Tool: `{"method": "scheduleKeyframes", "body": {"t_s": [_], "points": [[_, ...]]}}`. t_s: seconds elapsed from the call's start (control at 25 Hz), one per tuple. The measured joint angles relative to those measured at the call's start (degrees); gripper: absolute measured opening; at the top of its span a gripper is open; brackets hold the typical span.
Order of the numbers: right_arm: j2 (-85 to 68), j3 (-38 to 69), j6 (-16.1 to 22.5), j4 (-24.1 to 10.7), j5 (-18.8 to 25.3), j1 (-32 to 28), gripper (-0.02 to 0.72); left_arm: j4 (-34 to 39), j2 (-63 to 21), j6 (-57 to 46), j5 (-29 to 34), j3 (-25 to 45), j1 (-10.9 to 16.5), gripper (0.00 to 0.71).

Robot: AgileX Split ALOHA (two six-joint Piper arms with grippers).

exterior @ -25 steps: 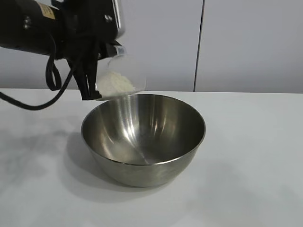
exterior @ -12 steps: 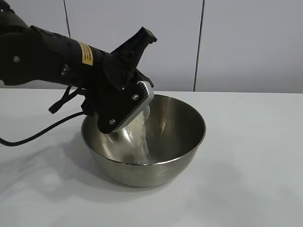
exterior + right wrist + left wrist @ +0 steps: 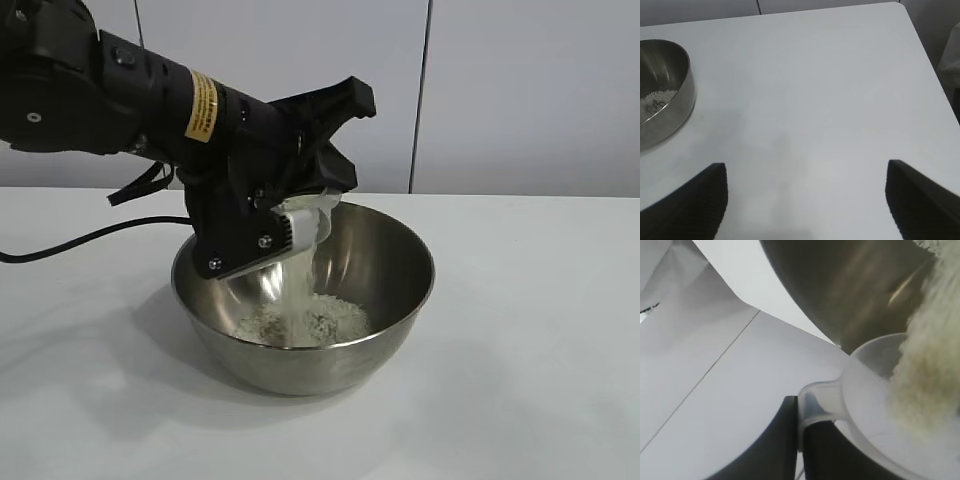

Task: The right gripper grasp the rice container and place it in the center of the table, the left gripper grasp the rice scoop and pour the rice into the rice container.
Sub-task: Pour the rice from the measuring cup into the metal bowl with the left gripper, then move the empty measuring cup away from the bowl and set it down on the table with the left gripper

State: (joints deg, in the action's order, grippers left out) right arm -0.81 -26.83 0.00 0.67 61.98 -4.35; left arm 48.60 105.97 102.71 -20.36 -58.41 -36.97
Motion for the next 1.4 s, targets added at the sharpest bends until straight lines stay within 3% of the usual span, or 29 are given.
{"method": "scheduleKeyframes", "body": {"t_s": [1.24, 1.4], "points": [[0.0, 0.0, 0.0, 0.0, 0.0, 0.0, 0.589, 0.5, 0.0, 1.2, 0.7, 0.0, -1.0, 0.008], [0.0, 0.0, 0.0, 0.0, 0.0, 0.0, 0.589, -3.4, 0.0, -3.2, -0.6, 0.0, -1.0, 0.008]]}}
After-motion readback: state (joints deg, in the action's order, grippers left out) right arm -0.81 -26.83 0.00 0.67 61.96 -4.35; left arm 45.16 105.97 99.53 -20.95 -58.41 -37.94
